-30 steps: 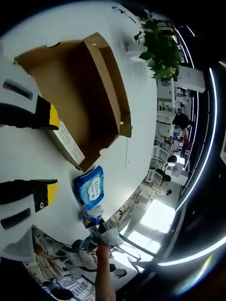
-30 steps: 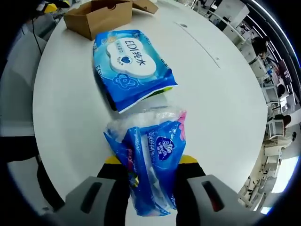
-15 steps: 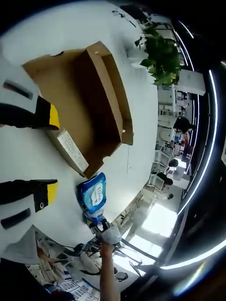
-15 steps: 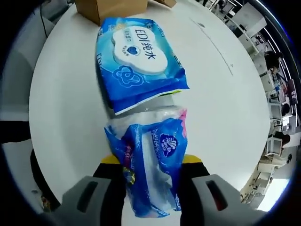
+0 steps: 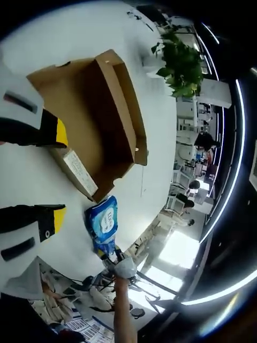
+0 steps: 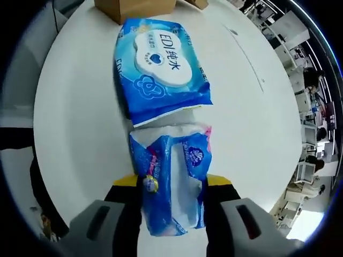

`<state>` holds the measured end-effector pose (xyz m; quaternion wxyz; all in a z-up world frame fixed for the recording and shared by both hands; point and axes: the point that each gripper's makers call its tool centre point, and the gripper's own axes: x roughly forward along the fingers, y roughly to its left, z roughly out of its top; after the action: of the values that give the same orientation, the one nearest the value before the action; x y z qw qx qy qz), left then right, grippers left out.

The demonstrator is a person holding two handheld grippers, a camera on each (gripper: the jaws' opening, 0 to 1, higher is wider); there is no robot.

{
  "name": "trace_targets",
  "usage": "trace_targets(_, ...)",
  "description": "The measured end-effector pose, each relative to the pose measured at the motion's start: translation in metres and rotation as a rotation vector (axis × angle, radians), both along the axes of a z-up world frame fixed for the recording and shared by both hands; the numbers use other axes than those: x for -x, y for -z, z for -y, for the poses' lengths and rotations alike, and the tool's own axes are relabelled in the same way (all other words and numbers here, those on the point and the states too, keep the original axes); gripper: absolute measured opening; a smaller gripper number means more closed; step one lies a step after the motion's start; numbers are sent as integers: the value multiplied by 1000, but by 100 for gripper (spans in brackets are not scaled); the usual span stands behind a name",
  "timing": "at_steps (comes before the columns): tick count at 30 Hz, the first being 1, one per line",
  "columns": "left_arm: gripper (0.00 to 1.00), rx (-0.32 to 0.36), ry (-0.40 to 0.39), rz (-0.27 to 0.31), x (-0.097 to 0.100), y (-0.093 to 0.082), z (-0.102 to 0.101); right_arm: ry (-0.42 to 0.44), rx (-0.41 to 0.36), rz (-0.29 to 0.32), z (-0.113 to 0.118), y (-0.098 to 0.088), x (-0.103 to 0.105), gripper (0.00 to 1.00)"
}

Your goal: Operate the shoe box by opening the lid, removing the specified soft item, and placing it in the target area until the item is outside and the box remains undamaged.

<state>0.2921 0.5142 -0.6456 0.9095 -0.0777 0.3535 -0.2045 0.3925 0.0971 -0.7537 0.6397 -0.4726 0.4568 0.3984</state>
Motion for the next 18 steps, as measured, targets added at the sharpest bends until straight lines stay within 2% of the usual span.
trace_targets(10, 42, 29, -13, 10, 12, 1, -17, 15, 41, 31, 2, -23, 4, 38)
trace_targets(18, 42, 41, -15, 20, 17, 0, -33, 30, 38, 52, -12, -36, 8, 37)
